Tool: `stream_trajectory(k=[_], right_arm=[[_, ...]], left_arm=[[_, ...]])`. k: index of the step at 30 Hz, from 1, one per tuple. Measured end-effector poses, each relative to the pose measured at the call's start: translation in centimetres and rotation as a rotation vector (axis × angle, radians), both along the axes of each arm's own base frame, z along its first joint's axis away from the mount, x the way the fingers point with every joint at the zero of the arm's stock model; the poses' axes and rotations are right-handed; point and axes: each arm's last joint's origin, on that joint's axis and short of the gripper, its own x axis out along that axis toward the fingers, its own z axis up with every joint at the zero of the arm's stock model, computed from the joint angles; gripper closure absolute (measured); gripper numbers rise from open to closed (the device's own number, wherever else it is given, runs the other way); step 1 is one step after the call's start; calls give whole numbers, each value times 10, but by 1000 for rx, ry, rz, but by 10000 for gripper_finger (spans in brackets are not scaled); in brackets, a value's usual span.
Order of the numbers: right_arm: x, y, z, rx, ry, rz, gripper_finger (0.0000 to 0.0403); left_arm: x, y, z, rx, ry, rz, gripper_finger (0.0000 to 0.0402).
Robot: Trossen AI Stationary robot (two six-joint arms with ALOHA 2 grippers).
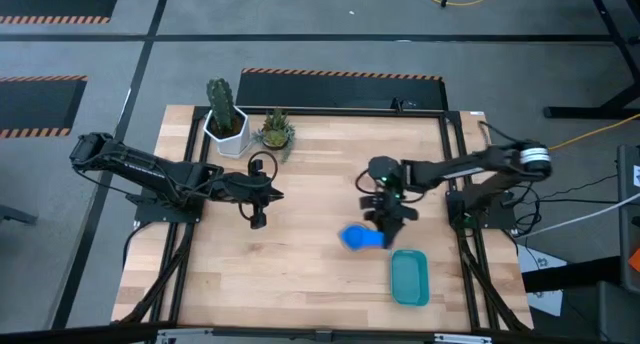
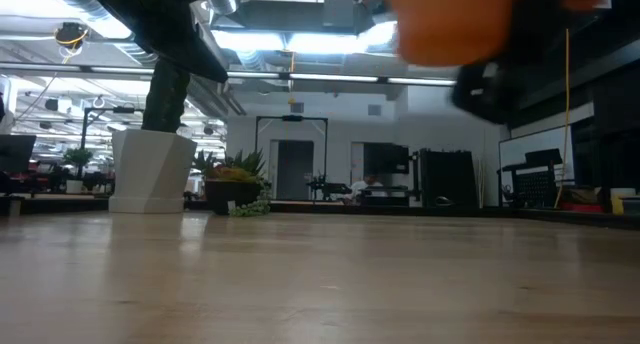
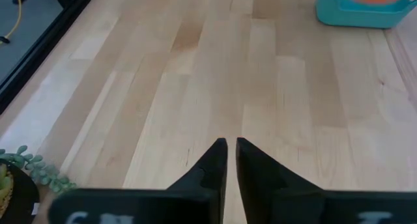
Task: Nest measuring cups in basket
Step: Put the stacked measuring cups into the green bin
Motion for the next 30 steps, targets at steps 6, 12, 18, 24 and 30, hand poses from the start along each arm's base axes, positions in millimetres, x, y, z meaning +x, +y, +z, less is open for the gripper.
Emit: stream_trajectory(k=[6, 12, 18, 24, 30], right_arm=[[-51, 17, 7, -39, 77, 9, 307], [-94, 29, 6, -53, 104, 19, 307], [-126, 35, -12, -44, 201, 46, 301], [-145, 39, -35, -37, 316, 95, 299], [-152, 42, -44, -40, 293, 152, 298]], left_arm=[[0, 0, 0, 0, 1, 0, 373], [0, 0, 0, 0, 0, 0, 383], [0, 0, 0, 0, -1, 0, 392], [0, 0, 0, 1, 1, 0, 400], [0, 0, 0, 0, 0, 0, 393]])
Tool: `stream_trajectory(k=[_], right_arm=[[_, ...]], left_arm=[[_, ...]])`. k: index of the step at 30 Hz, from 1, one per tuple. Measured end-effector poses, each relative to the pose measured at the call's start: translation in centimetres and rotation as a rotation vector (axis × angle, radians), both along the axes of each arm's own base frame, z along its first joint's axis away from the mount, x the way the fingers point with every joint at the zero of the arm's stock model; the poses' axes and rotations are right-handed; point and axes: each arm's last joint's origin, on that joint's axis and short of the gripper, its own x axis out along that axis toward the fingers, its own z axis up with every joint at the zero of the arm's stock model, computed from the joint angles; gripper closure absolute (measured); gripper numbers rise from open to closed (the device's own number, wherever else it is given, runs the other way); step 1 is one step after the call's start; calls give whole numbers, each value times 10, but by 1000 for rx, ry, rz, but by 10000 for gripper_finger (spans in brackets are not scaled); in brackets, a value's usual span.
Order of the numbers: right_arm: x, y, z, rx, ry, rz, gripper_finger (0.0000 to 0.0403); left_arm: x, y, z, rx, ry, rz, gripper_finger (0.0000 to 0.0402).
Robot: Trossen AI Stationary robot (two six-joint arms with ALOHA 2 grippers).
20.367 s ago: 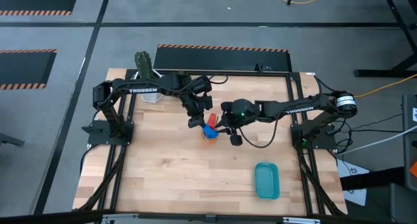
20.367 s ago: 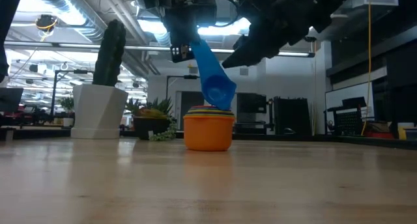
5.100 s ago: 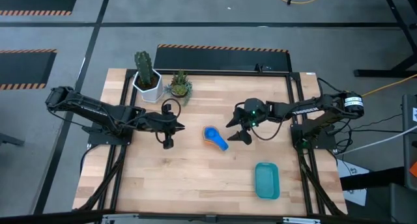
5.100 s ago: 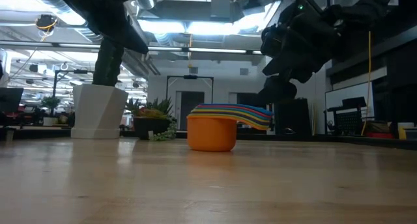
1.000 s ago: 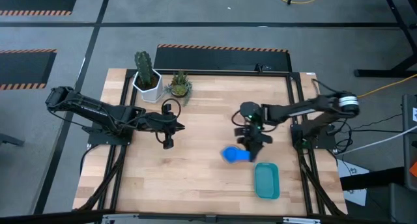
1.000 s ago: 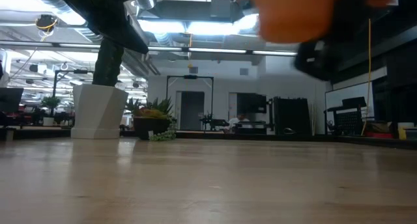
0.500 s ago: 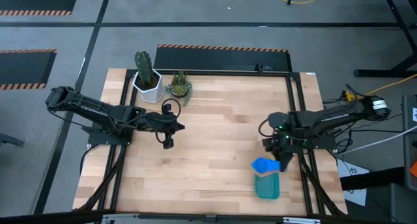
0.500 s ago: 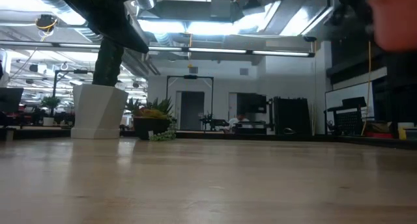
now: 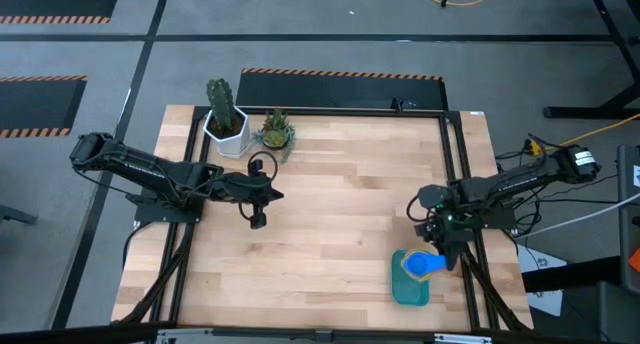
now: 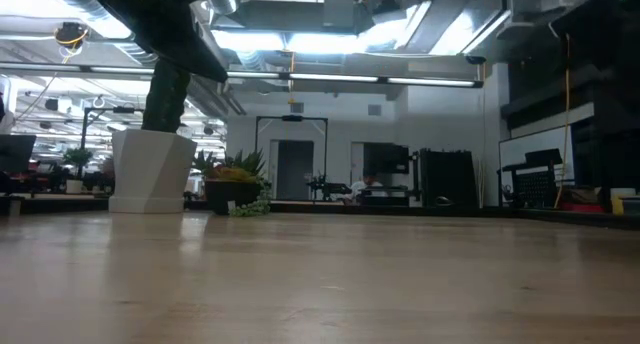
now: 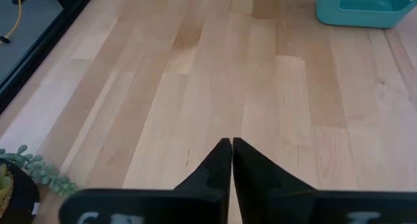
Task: Nest measuring cups in basket
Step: Put the stacked measuring cups into the green bin
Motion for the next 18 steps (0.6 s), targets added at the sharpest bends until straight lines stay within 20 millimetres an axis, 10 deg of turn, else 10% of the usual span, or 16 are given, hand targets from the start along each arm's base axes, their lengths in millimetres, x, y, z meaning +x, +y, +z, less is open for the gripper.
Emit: stream_trajectory(k=[18], right_arm=[[2, 0, -4, -72, -173, -36, 296]], left_arm=[[0, 0, 0, 0, 0, 0, 376]])
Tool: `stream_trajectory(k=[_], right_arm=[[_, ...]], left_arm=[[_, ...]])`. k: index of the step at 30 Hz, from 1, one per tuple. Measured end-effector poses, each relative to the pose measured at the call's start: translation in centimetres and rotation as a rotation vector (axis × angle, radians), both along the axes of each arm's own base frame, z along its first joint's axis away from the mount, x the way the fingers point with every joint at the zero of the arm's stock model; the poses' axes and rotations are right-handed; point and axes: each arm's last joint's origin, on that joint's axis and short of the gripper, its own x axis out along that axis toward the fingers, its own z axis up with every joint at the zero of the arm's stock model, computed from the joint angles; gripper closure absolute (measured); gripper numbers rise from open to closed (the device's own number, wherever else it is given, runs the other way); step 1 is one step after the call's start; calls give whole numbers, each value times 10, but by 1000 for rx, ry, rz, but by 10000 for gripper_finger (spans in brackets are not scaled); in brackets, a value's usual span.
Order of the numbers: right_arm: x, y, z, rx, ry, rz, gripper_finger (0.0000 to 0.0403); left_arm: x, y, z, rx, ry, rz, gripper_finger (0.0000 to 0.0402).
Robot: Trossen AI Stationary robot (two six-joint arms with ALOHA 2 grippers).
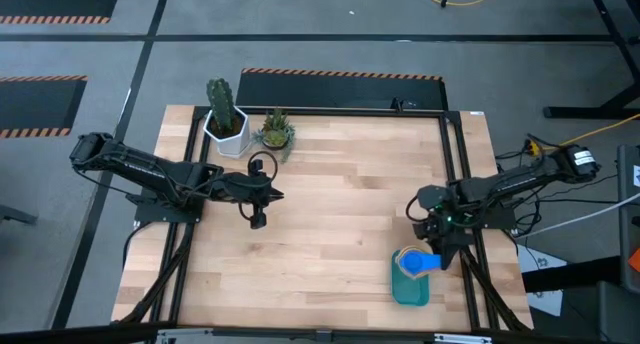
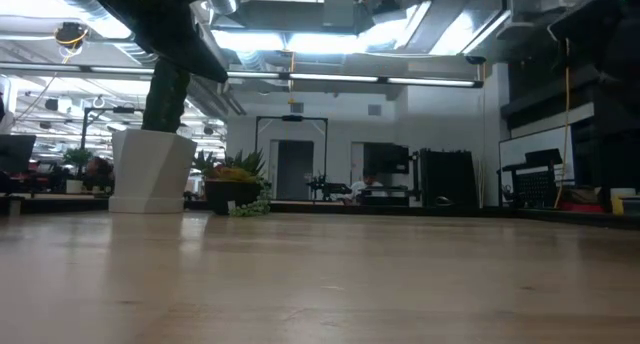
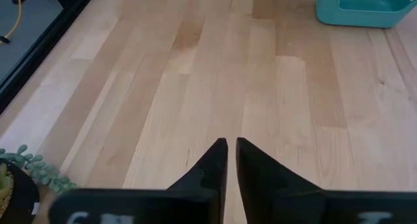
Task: Nest measuring cups in basket
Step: Put the stacked measuring cups into the green bin
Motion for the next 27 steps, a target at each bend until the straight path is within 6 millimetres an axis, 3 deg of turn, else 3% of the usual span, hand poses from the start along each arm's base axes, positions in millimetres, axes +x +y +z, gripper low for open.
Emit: stream_trajectory(k=[16, 27], right_arm=[[4, 3, -20, -47, 5, 49, 296], [6, 4, -29, -63, 37, 60, 296]], left_arm=[[0, 0, 0, 0, 0, 0, 400], [0, 0, 0, 0, 0, 0, 380]])
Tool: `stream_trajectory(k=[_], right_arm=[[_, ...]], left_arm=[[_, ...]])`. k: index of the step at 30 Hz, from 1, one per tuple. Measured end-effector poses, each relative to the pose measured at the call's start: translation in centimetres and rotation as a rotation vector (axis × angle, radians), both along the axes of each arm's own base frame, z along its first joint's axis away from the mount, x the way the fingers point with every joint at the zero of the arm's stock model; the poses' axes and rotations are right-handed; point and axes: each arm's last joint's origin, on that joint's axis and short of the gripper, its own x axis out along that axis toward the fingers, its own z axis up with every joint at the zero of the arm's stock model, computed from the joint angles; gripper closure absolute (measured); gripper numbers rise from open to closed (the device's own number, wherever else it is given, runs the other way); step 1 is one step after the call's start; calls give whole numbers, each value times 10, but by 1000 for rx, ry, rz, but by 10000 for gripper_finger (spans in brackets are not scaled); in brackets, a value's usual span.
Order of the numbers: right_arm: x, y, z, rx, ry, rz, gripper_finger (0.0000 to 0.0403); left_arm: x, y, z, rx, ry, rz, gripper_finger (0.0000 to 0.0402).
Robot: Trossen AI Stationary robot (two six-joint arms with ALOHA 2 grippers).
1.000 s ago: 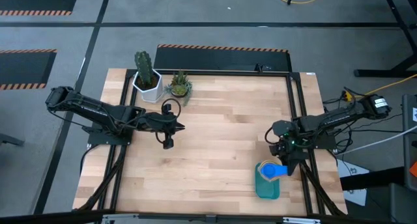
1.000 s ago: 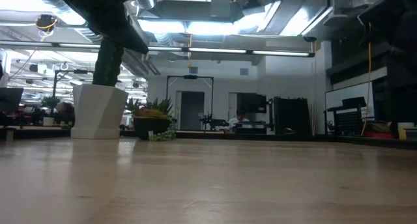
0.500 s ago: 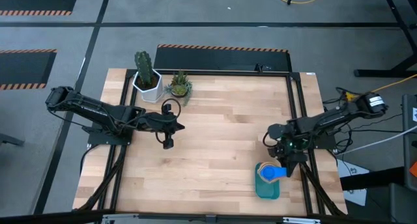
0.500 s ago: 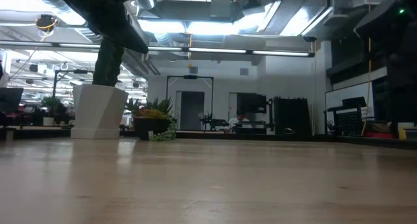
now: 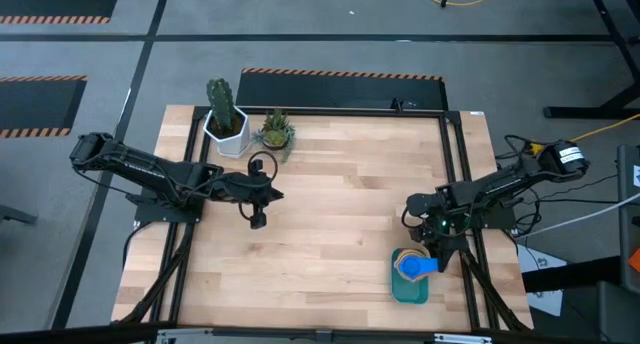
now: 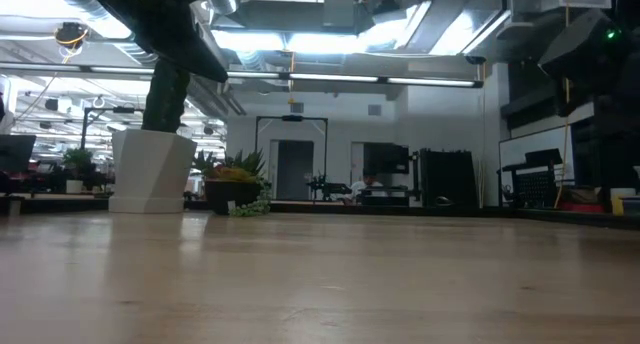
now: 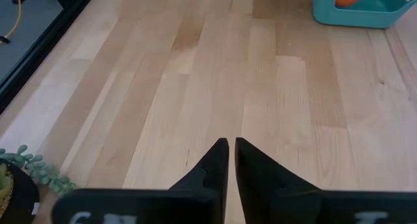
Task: Nest measuring cups in basket
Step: Put the stacked measuring cups into the green bin
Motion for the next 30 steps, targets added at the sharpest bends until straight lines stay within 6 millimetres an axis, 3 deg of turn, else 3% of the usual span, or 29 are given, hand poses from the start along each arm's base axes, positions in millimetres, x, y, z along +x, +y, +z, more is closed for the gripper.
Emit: stream_trajectory(k=[10, 30], right_arm=[[0, 0, 0, -11, 5, -10, 296], [0, 0, 0, -11, 11, -12, 296]], left_arm=[[0, 0, 0, 0, 0, 0, 369], [0, 0, 0, 0, 0, 0, 400]])
